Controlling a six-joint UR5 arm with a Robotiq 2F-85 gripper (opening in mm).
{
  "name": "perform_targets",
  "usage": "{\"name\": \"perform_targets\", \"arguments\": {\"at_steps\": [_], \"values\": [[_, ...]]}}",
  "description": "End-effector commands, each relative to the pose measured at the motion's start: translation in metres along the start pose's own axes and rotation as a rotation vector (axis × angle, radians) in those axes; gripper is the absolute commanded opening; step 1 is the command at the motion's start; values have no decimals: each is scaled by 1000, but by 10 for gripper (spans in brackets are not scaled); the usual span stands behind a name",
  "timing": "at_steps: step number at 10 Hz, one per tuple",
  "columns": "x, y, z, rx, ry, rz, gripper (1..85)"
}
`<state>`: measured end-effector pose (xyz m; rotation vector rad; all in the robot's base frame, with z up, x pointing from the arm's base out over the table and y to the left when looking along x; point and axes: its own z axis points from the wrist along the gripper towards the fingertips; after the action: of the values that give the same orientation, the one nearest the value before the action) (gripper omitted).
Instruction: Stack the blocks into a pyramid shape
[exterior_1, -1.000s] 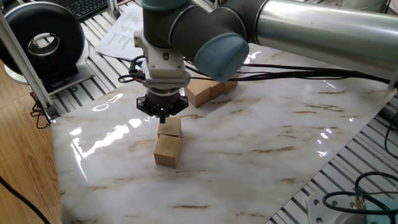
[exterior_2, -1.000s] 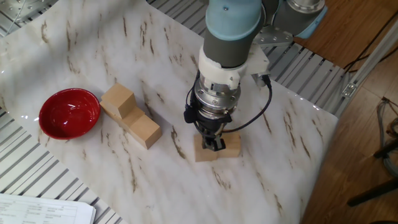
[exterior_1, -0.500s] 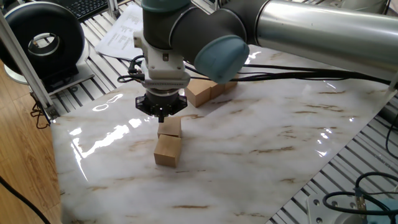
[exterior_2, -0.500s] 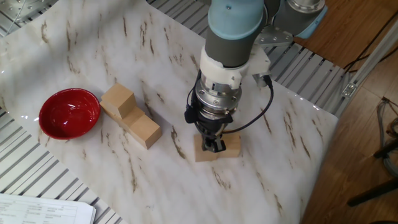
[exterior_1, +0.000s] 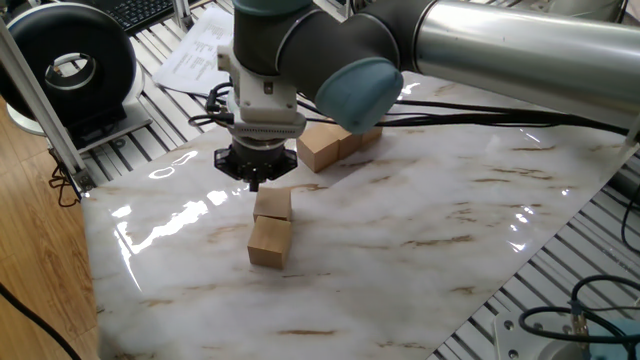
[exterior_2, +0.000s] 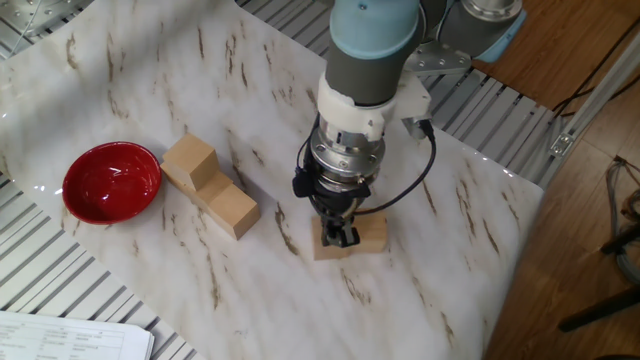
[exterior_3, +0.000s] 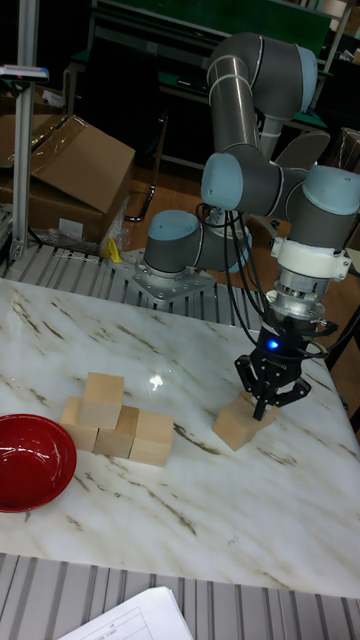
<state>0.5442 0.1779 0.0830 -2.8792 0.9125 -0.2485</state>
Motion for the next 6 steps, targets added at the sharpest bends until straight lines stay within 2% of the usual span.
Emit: {"name": "perform_targets", "arguments": {"at_steps": [1, 2, 3, 4, 6], "values": [[10, -16, -3, 70, 14, 191, 10], [32, -30, -8, 149, 59, 450, 10], [62, -31, -13, 198, 133, 646, 10], [77, -24, -17, 192, 180, 706, 10], [77, -20, -18, 159, 193, 591, 10]]}}
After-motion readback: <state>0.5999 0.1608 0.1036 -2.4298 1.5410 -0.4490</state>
